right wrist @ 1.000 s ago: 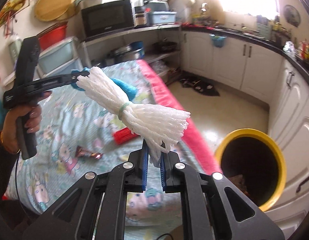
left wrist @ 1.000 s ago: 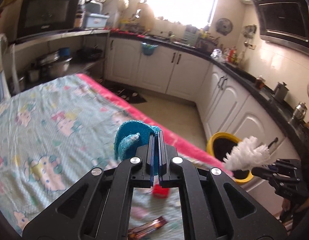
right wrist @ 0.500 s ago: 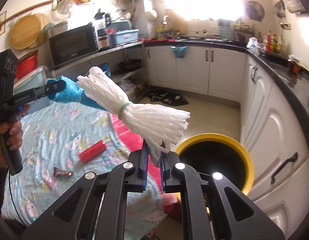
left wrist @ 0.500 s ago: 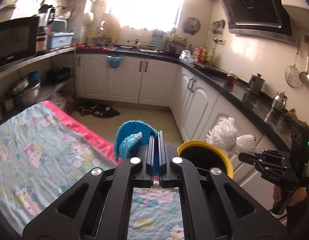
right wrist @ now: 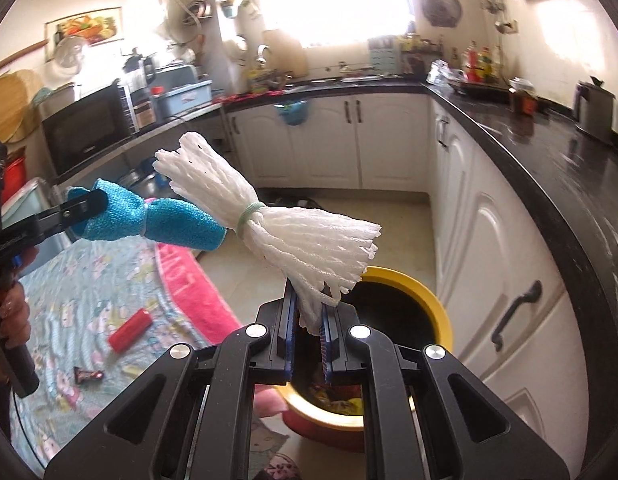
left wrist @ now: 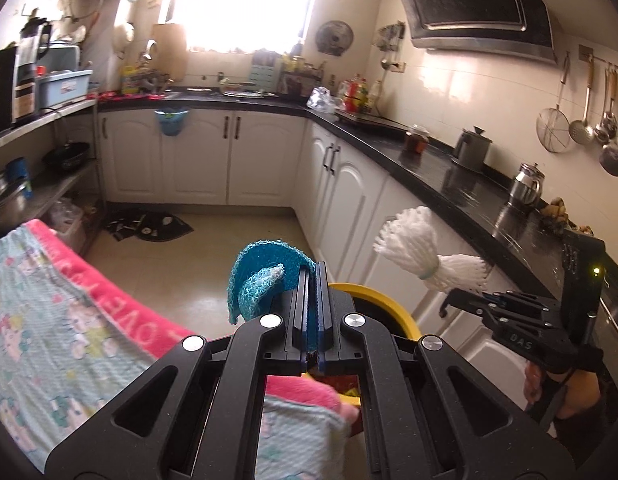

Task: Collect trash
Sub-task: 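Carry the white mesh sleeve and blue sponge over the yellow bin, then open both tools to drop the sleeve and sponge into the bin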

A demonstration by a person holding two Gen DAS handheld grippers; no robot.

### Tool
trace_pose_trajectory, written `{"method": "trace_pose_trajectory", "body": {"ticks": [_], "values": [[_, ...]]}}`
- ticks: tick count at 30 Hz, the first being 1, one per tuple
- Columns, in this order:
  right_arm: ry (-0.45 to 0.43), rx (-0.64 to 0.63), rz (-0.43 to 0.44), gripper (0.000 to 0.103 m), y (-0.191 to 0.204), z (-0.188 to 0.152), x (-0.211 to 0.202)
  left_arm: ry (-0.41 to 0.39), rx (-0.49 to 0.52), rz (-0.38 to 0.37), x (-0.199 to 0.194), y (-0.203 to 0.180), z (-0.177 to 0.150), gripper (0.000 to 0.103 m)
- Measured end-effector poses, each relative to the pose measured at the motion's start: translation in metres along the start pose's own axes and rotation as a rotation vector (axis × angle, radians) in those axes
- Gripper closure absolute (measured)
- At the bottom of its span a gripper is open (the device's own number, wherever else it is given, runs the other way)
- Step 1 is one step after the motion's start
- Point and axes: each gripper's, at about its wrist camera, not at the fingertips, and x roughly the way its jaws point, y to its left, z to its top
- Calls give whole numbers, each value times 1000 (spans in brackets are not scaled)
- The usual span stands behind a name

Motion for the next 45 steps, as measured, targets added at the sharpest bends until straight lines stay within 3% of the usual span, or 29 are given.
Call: {"method": "trace_pose_trajectory", "body": {"ticks": [9, 27, 29, 31, 33, 35, 39, 41, 45], "values": [[43, 42, -84, 93, -30, -12, 20, 65, 31, -57, 42, -29, -8, 102], [179, 105, -107, 90, -63, -40, 73, 216, 41, -107, 108, -43, -35, 102], [187, 102, -108, 88, -65, -39, 78, 227, 30, -106, 113, -40, -36, 102], [197, 104, -118, 73, -67, -39, 84, 247, 20, -93, 118, -37, -39, 102], [205, 109, -121, 65, -68, -40, 87, 260, 10, -74, 122, -33, -41, 96], [209, 110, -128, 60, -70, -42, 89, 269, 0, -54, 124, -29, -43, 69], [206, 119, -139, 50, -71, -45, 87, 266, -10, -22, 119, -19, -45, 62], [201, 122, -146, 45, -71, -45, 85, 262, -18, -9, 116, -15, -46, 49], [181, 118, -154, 38, -66, -43, 78, 247, -44, 13, 107, -6, -46, 33]]}}
